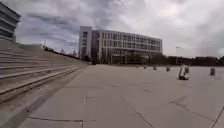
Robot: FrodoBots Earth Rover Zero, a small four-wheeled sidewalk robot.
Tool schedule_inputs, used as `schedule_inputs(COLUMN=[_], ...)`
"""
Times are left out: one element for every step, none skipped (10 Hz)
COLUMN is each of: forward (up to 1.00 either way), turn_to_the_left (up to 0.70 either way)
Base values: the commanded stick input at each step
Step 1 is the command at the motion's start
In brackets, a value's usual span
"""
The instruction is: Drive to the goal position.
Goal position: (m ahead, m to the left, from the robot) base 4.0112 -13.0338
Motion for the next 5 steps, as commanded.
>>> schedule_inputs(forward=[0.70,0.70,0.70,0.70,0.70], turn_to_the_left=[-0.35,-0.35,-0.35,-0.35,-0.35])
